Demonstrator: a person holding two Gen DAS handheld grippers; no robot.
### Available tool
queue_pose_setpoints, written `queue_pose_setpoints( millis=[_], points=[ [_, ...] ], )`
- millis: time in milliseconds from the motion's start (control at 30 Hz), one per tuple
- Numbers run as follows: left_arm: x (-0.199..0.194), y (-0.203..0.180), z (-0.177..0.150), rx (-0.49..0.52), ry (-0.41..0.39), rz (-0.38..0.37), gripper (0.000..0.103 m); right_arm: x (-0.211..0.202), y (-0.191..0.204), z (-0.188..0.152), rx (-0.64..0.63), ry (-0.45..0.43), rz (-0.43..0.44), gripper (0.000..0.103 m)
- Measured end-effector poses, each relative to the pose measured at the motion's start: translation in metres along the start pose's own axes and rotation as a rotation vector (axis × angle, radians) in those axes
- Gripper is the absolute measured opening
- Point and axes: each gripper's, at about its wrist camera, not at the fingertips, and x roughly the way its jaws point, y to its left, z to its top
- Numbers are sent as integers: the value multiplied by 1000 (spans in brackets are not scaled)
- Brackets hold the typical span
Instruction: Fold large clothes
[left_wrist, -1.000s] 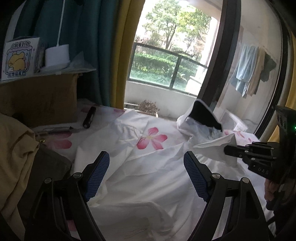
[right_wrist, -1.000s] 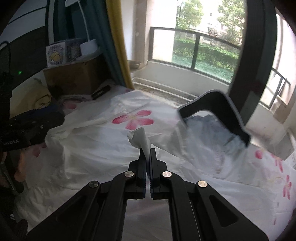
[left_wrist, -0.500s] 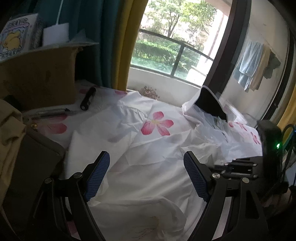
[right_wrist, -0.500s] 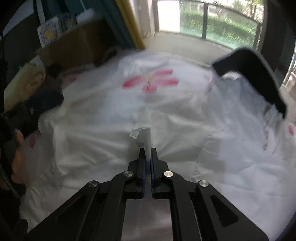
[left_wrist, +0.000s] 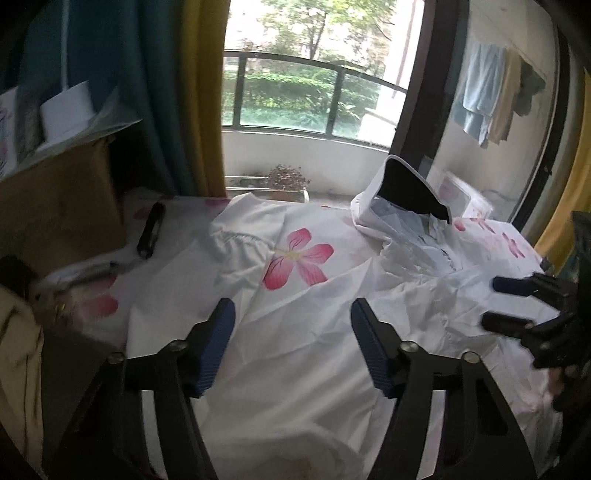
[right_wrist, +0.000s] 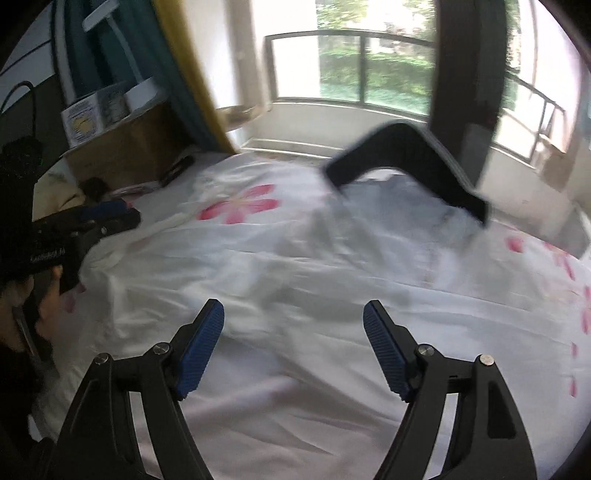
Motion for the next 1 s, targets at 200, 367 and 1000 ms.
queue_pose_setpoints(
  millis=[200,367,1000],
  points=[
    [35,-7,25,79,43,33,49,-22,-48,-15,77,-29,-76,78],
    [79,-1,46,77,97,70,49,-29,-81,-31,149,-23,-113,78],
    [150,18,51,86,192,95,3,-26,-124,-56,263,-3,-154,78]
  ],
)
